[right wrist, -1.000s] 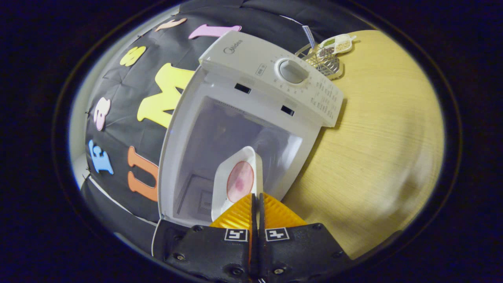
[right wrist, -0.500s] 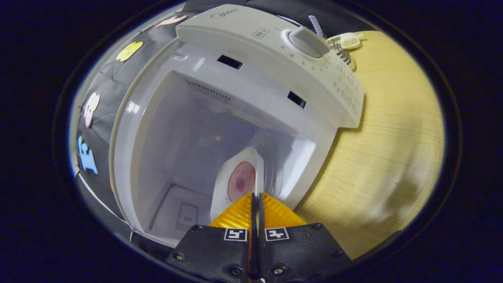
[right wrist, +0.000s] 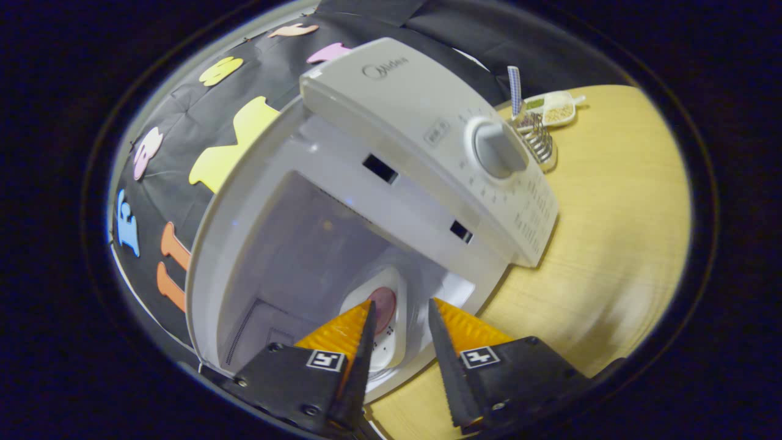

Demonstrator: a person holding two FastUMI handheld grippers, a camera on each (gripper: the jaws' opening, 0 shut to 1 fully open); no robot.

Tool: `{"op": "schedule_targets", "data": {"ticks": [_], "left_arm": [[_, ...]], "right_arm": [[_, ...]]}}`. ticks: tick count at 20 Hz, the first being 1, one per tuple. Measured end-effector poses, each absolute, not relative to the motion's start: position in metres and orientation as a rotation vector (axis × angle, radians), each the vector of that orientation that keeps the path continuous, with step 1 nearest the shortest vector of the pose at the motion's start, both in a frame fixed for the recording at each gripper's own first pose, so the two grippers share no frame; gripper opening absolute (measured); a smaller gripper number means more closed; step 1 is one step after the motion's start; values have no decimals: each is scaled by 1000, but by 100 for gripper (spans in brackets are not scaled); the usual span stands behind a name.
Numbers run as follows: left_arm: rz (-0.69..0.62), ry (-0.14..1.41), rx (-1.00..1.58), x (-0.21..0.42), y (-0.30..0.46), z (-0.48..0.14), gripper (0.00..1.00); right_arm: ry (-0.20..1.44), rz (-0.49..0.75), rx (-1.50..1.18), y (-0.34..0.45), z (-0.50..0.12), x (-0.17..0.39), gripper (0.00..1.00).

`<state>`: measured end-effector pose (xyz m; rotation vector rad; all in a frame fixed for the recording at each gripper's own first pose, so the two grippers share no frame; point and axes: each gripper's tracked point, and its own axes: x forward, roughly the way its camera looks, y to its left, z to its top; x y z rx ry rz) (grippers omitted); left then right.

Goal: Open the microwave oven with the left hand, put the food in, and close the microwave oven.

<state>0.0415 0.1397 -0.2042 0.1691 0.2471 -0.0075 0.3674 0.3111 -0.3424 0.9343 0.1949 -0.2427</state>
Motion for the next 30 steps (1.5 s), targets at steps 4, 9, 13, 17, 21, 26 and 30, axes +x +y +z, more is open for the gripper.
{"op": "schedule_targets", "data": {"ticks": [4,9,13,17,21,26,30], "left_arm": [[-20,225,162,38,131,-193,96],[-32,177,147,44,124,-171,96],[-53,145,128,54,112,-153,96],[-94,128,91,67,88,-138,96],[-163,79,46,83,56,-117,87],[-304,57,-55,89,14,-111,40],[-195,46,-3,98,46,-118,1]], "right_arm": [[208,-164,773,303,-314,332,82],[210,-38,517,276,-261,274,89],[211,15,299,222,-207,217,91],[151,5,124,164,-154,170,100],[147,-27,50,113,-121,131,91],[150,-97,9,67,-96,102,100],[167,-143,0,48,-92,84,100]]}}
